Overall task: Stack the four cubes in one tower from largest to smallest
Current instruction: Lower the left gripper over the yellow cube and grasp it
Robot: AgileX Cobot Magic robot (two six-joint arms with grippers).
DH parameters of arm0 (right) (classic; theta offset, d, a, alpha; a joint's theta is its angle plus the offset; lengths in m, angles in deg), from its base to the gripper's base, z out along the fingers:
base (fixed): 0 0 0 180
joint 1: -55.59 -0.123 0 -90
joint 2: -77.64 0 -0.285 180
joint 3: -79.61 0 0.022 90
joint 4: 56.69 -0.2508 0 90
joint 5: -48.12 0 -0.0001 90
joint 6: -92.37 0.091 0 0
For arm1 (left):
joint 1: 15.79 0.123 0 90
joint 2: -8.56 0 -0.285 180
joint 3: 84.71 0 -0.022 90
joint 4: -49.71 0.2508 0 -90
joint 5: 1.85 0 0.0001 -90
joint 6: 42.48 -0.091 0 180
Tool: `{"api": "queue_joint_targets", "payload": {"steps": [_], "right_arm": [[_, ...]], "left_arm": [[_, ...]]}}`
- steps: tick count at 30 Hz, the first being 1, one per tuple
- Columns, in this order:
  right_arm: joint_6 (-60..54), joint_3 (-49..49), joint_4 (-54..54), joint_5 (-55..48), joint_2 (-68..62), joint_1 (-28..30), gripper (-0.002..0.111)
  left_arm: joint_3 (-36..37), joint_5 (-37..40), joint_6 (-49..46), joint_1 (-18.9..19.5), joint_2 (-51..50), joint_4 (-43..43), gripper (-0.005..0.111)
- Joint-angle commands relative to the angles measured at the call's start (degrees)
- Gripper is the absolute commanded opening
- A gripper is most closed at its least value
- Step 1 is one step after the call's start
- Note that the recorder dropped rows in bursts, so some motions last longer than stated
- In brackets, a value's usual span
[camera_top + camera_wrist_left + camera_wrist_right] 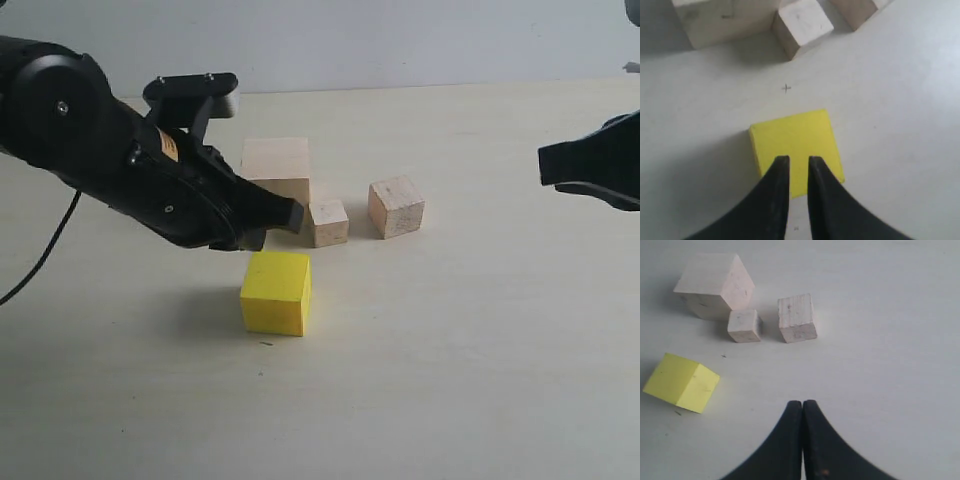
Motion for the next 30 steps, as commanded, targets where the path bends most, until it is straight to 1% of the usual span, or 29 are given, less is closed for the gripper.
{"api": "queue_joint_targets", "payload": {"steps": [1, 3, 4, 7, 8, 9, 10, 11, 16, 21, 25, 30], "right_arm": [[0.2, -0.4, 4.9, -1.6, 2.2, -0.2, 0.000], [0.2, -0.4, 6.0, -1.6, 3.4, -0.2, 0.000], [0.2, -0.4, 6.1, -1.6, 3.9, -0.2, 0.000], [0.2, -0.4, 6.1, -1.6, 5.5, -0.2, 0.000], [0.2, -0.4, 6.1, -1.6, 6.1, -0.2, 0.000], [0.2, -0.4, 6.1, -1.7, 6.7, -0.2, 0.000], [0.2, -0.4, 6.1, -1.7, 7.2, -0.2, 0.000], [0.2, -0.4, 6.1, -1.8, 7.7, -0.2, 0.000], [0.2, -0.4, 6.1, -2.1, 9.6, -0.2, 0.000], [0.2, -0.4, 6.0, -2.8, 10.2, -0.2, 0.000], [0.2, -0.4, 5.8, -3.3, 10.5, -0.2, 0.000], [0.3, -0.4, 5.8, -3.6, 10.5, -0.2, 0.000]], "left_arm": [[0.2, 2.6, 2.6, -0.5, 0.3, 2.1, 0.016], [0.2, 2.2, 3.4, -0.5, 0.3, 1.9, 0.021], [0.2, 2.2, 3.6, -0.5, 0.3, 1.6, 0.026], [0.2, 3.5, 4.0, -0.5, 0.3, 0.4, 0.050], [0.2, 4.0, 4.0, -0.5, 0.3, -0.7, 0.063], [0.2, 4.5, 4.0, -0.5, 0.3, -1.8, 0.072], [0.2, 4.7, 4.0, -0.5, 0.3, -2.9, 0.078], [0.2, 4.8, 4.0, -0.5, 0.3, -4.7, 0.082], [0.2, 3.4, 2.9, -0.6, -0.1, -7.4, 0.076], [0.2, 3.4, 2.9, -0.6, -2.2, -7.6, 0.076], [-1.5, 3.5, 1.0, -0.6, -5.7, -7.6, 0.076], [-5.3, 4.5, 1.0, -0.6, -9.5, -7.3, 0.076]]}}
